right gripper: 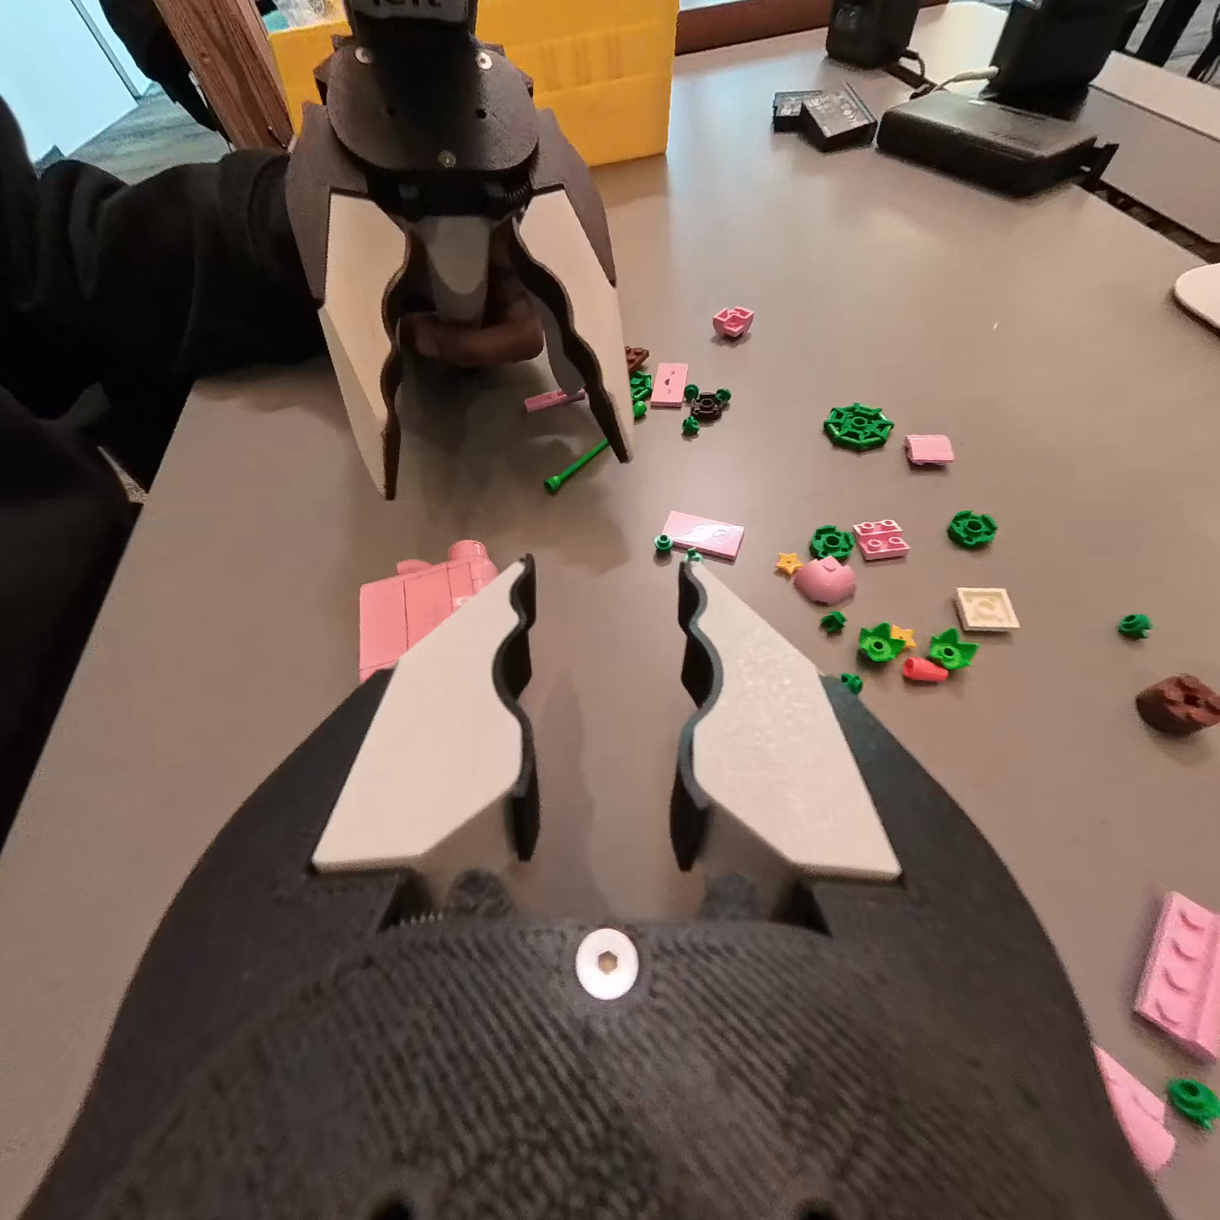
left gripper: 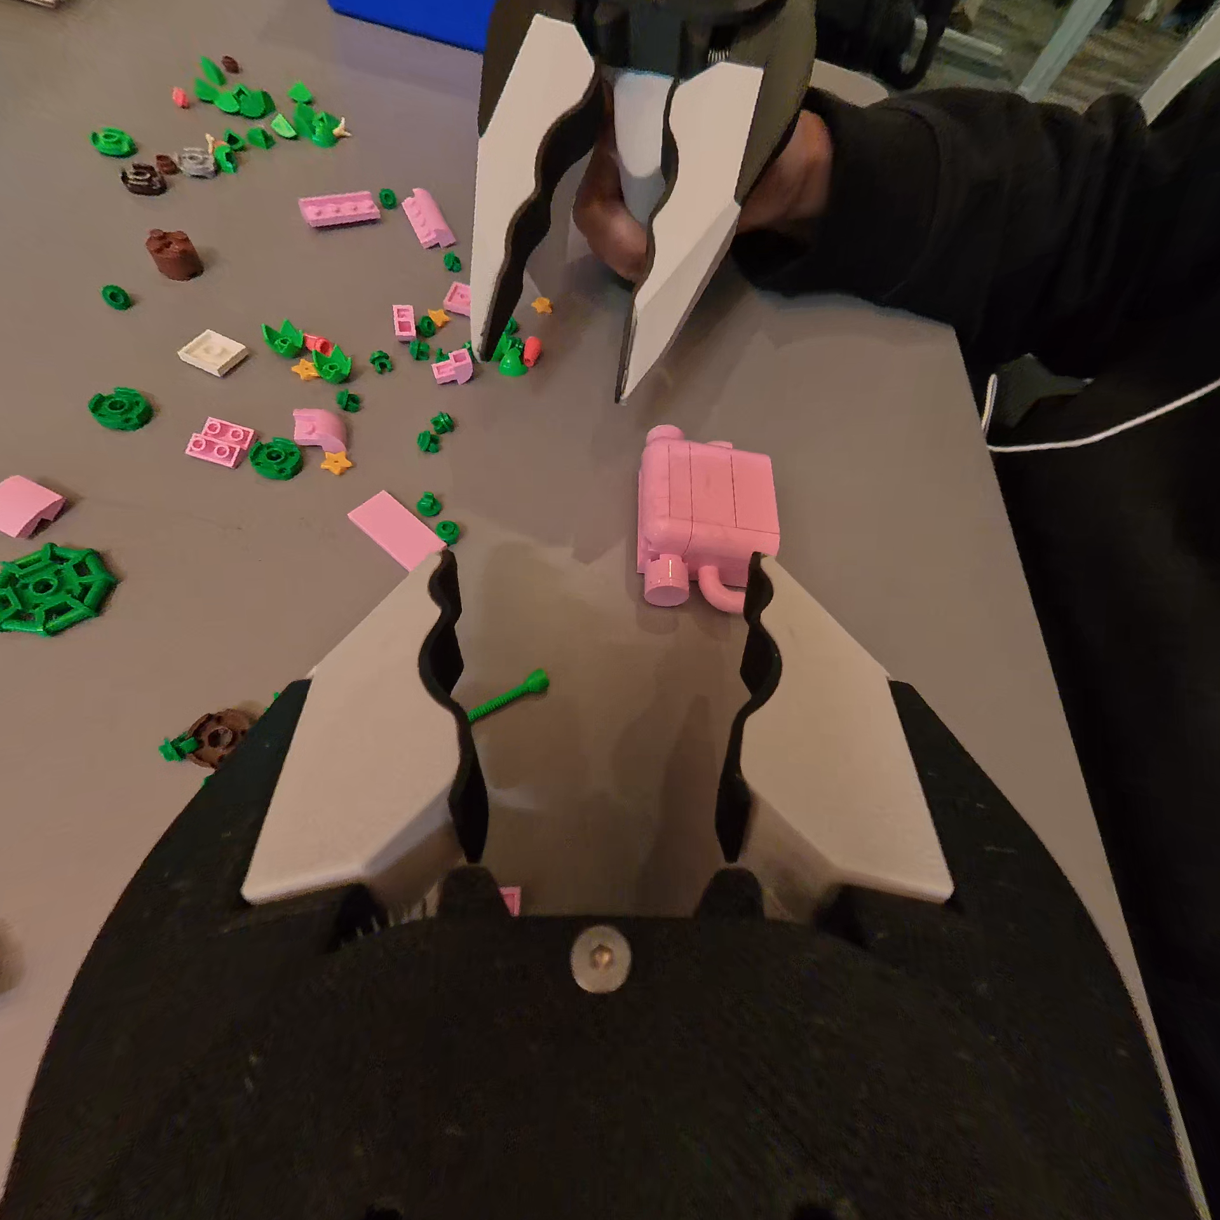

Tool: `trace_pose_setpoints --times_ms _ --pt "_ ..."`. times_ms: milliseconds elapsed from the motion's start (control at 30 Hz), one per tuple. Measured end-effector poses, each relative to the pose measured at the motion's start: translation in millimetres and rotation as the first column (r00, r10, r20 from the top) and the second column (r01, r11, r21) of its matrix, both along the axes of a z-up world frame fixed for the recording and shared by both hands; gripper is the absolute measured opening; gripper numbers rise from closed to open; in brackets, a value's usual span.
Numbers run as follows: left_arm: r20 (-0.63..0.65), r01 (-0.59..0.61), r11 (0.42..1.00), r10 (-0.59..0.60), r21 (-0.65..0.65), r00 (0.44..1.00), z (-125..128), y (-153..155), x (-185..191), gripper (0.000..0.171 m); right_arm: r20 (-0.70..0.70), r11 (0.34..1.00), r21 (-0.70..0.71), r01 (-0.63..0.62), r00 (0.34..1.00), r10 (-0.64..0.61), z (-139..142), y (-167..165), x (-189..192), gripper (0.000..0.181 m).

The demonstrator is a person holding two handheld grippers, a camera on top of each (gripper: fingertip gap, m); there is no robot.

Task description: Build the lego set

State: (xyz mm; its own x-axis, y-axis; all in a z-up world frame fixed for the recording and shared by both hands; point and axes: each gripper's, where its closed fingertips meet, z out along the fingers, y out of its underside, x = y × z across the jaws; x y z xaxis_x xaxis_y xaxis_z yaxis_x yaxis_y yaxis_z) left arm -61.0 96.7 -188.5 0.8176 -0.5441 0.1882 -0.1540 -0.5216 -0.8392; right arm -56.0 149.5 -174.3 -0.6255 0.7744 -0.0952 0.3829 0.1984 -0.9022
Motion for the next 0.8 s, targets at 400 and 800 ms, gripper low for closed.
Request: trace_pose_setpoints --times_ms 400,800 --pt "0.006 -0.033 0.999 0.033 -0.02 0.999 -2.2 3.1 -4.5 0.103 0.069 0.997 0.083 0.0 0.998 -0.006 -16.8 -4.6 2.4 0.04" --pt "-0.058 -0.021 1.0 0.02 -0.02 0.998 -7.2 2.0 -1.2 0.103 0.045 0.99 0.142 0.007 0.999 -0.014 -19.5 -12.9 0.8 0.043"
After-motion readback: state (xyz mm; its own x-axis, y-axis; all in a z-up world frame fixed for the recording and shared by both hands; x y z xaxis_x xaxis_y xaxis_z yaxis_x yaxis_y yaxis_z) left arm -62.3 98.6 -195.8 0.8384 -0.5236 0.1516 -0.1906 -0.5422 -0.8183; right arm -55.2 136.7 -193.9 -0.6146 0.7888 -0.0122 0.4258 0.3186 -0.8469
